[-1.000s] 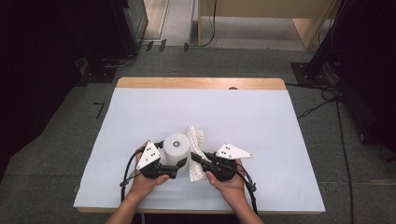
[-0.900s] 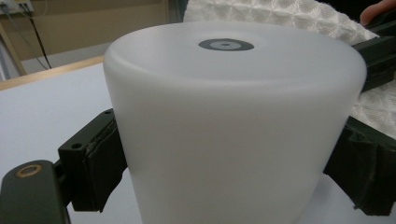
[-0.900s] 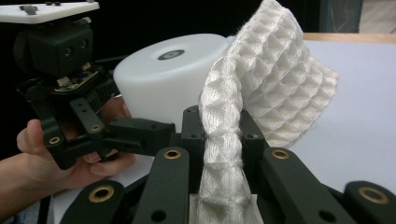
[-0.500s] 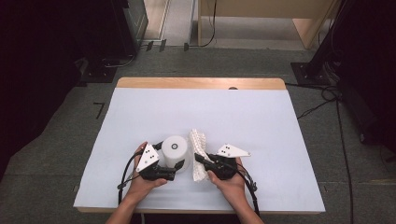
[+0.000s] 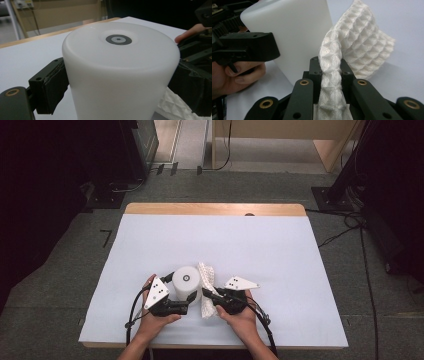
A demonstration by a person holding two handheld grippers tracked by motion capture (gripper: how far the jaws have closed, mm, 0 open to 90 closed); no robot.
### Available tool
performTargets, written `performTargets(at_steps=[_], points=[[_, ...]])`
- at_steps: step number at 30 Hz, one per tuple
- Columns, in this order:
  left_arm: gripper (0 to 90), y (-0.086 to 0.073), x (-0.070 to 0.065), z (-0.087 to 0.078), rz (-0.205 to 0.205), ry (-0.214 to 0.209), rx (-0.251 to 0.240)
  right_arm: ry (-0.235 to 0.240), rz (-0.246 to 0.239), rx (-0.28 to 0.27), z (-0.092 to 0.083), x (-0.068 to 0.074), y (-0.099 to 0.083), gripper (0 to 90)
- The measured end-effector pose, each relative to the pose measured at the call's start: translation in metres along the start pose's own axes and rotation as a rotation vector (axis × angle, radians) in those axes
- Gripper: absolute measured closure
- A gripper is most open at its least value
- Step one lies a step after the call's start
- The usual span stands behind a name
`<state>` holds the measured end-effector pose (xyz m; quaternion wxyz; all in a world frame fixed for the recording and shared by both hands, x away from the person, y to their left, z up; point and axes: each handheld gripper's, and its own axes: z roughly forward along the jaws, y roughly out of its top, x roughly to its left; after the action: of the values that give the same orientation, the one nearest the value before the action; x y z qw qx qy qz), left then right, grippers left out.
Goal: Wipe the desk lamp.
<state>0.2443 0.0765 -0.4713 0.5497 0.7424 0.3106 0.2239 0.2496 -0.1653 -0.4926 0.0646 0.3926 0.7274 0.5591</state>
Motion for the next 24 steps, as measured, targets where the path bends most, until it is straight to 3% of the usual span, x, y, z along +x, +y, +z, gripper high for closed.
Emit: performTargets(at_steps=[5,9,13,20,24], points=[[8.0,0.0,0.005,0.0,-0.037,-0.024,-0.004,0.019,0.013,0.0,0.0,0.001,-0.001,78.5],[8.9,0.002,0.005,-0.001,-0.012,-0.026,-0.002,0.026,0.016,-0.007,-0.001,0.004,-0.002,78.5],[9.2,0.005,0.013,-0.004,-0.045,-0.091,-0.026,0.055,-0.01,-0.042,-0.008,0.008,0.004,78.5],[9.2,0.005,0.01,-0.001,-0.003,-0.123,-0.014,0.071,-0.054,-0.132,-0.027,0.018,0.025,78.5],[9.2,0.009,0.011,-0.001,-0.004,-0.11,-0.023,0.067,-0.048,-0.121,-0.027,0.017,0.024,78.4]])
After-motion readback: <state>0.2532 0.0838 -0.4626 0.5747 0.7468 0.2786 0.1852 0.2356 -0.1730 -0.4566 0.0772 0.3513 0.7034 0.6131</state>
